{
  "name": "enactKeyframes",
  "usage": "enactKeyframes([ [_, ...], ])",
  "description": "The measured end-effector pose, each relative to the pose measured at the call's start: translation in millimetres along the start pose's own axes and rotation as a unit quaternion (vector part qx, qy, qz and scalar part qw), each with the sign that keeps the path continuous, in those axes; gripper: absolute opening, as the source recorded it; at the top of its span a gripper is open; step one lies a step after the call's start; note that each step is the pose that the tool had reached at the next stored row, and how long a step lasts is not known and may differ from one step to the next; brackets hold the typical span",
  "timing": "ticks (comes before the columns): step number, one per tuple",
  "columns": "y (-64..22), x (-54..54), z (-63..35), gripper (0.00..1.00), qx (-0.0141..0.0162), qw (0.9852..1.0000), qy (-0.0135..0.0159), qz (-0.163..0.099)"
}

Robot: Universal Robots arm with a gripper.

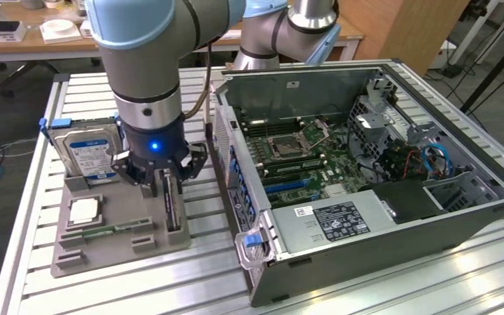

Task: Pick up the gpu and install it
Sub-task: 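Pick up the gpu and move the gpu toward the slot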

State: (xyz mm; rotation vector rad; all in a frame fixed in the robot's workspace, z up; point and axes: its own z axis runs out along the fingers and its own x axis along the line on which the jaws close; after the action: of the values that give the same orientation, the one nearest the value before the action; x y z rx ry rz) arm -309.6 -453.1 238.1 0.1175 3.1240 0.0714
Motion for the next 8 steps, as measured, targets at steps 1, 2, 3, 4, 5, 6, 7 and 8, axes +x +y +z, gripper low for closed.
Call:
enactKeyframes([
  [1,-0.2,0.5,4.0,0.47,0.0047,1.0,-0.0003,0.0],
  [2,0.0,0.6,4.1,0.47,0.0049,1.0,-0.0003,0.0],
  [3,0.2,0.6,3.9,0.47,0.0049,1.0,-0.0003,0.0],
  [4,0.2,0.6,3.1,0.47,0.0049,1.0,-0.0003,0.0],
  [5,0.2,0.6,3.1,0.47,0.0049,1.0,-0.0003,0.0],
  [6,0.2,0.6,3.0,0.47,0.0049,1.0,-0.0003,0.0],
  [7,0.2,0.6,3.0,0.47,0.0049,1.0,-0.0003,0.0],
  [8,0.2,0.6,3.0,0.47,0.0049,1.0,-0.0003,0.0],
])
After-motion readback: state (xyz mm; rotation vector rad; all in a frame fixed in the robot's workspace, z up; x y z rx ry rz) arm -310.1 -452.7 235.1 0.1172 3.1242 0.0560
